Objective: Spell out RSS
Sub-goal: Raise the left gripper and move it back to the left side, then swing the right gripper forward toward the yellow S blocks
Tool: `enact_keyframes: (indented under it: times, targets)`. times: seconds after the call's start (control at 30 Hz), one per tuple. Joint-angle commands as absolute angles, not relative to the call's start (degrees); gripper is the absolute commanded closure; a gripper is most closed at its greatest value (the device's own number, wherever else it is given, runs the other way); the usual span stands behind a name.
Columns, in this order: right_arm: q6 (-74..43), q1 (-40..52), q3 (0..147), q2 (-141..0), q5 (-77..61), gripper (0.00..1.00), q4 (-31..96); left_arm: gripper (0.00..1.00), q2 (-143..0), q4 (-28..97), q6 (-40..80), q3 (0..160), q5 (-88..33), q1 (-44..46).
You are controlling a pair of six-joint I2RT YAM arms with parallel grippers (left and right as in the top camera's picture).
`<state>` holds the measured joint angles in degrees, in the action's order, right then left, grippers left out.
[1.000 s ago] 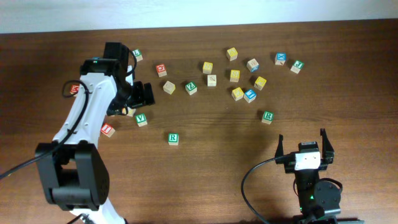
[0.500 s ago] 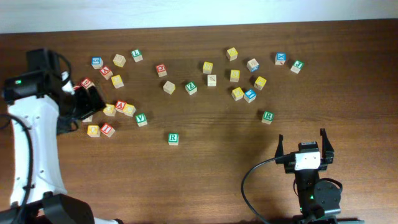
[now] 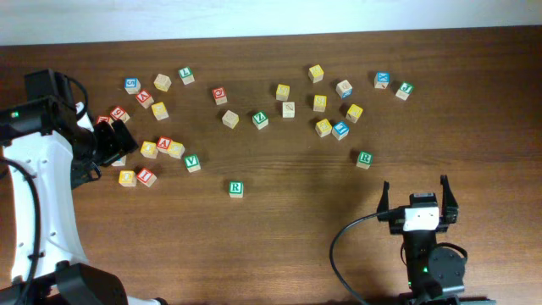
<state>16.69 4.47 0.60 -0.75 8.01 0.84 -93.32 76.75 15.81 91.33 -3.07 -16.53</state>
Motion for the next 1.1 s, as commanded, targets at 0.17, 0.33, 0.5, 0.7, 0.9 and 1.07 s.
enact_keyframes:
  times: [0.17, 0.33, 0.5, 0.7, 0.9, 1.07]
  targets:
    - [3.3, 4.2, 0.3, -0.4, -55.7, 0.02, -12.9, 0.01, -93.3, 76.8, 15.3, 91.4, -3.7, -16.7]
    - [3.3, 4.2, 0.3, -0.4, -56.5, 0.02, -19.2, 0.01, -93.3, 76.8, 15.3, 91.4, -3.7, -16.7]
    - [-3.2, 4.2, 0.3, -0.4, -46.0, 0.02, -36.2, 0.01, -93.3, 76.8, 15.3, 91.4, -3.7, -16.7]
    - [-10.0, 4.2, 3.2, -0.4, -27.9, 0.02, -51.8, 0.01, -93.3, 76.8, 15.3, 91.4, -3.7, -16.7]
    - [-6.9, 4.1, 17.2, -5.1, -23.3, 0.02, -40.3, 0.01, -93.3, 76.8, 15.3, 91.4, -3.7, -16.7]
    - [-0.3, 4.1, 35.1, -18.8, -23.3, 0.02, -26.8, 0.01, -93.3, 76.8, 15.3, 91.4, -3.7, -16.7]
